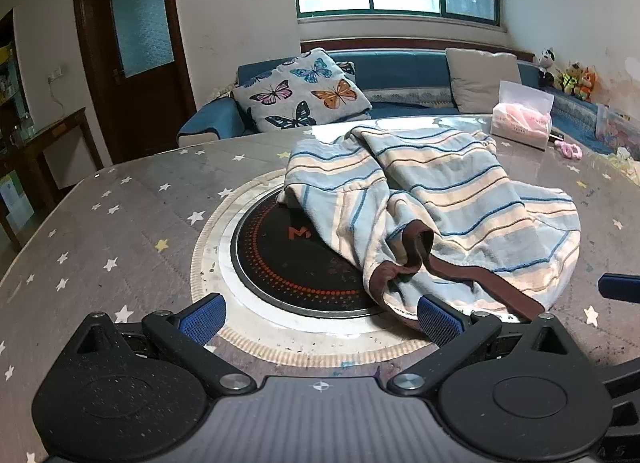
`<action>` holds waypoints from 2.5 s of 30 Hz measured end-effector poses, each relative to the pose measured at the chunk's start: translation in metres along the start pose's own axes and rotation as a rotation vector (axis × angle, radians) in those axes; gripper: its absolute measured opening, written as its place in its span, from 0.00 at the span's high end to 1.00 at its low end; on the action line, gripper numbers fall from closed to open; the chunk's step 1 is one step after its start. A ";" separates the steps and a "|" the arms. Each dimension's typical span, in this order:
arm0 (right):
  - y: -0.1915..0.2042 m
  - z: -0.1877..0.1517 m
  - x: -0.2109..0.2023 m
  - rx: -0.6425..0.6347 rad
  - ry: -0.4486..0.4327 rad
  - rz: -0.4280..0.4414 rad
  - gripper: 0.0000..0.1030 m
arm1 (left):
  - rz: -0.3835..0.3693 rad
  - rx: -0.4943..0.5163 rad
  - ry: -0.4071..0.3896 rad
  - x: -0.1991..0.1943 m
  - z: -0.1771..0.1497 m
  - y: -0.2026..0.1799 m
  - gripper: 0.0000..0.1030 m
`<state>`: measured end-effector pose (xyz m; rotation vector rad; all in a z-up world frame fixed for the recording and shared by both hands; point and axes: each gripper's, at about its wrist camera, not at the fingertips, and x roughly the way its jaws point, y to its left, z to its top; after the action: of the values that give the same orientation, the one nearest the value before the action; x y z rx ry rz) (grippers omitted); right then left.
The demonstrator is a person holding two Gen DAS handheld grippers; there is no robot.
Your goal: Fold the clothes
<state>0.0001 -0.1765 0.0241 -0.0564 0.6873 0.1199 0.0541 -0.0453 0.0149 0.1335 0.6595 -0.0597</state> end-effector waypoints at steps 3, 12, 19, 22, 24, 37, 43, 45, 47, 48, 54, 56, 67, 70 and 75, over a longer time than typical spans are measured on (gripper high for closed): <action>-0.004 0.003 0.004 0.001 0.006 -0.013 0.00 | -0.004 0.009 0.003 0.003 0.004 -0.002 0.00; -0.017 0.011 0.016 0.025 0.014 -0.031 0.00 | 0.007 0.025 0.001 0.013 0.017 -0.001 0.00; -0.015 0.016 0.023 -0.034 0.021 -0.027 0.00 | 0.018 0.033 0.011 0.021 0.022 0.001 0.00; -0.014 0.018 0.024 -0.046 -0.007 -0.034 0.00 | 0.022 0.040 0.016 0.026 0.026 0.002 0.00; -0.020 0.022 0.027 -0.010 0.014 0.012 0.00 | 0.027 0.043 0.012 0.028 0.030 0.003 0.00; -0.038 0.034 0.046 -0.011 0.060 0.041 0.00 | 0.010 0.040 0.040 0.052 0.040 0.002 0.01; -0.052 0.047 0.060 0.002 0.057 0.035 0.02 | -0.020 0.025 0.050 0.066 0.057 0.004 0.14; -0.058 0.055 0.067 0.006 0.051 0.029 0.09 | -0.033 0.024 0.054 0.073 0.065 0.003 0.19; -0.066 0.065 0.076 0.029 0.058 0.034 0.11 | -0.044 0.035 0.046 0.079 0.075 0.000 0.21; -0.071 0.070 0.082 0.043 0.062 0.037 0.14 | -0.048 0.041 0.041 0.082 0.079 -0.002 0.22; -0.104 0.095 0.123 0.121 0.099 0.058 0.36 | -0.082 0.079 0.047 0.113 0.104 -0.013 0.23; -0.115 0.101 0.136 0.147 0.107 0.049 0.39 | -0.084 0.103 0.055 0.125 0.108 -0.020 0.24; -0.163 0.101 0.145 0.233 0.089 0.053 0.43 | -0.093 0.136 0.156 0.172 0.104 -0.023 0.85; -0.173 0.100 0.138 0.251 0.073 0.047 0.43 | -0.095 0.114 0.150 0.168 0.102 -0.013 0.93; -0.182 0.089 0.141 0.198 0.113 -0.066 0.43 | -0.086 0.086 0.136 0.154 0.103 -0.002 0.95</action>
<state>0.1879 -0.3355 0.0052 0.1052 0.8059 -0.0155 0.2383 -0.0640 0.0008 0.1928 0.7989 -0.1630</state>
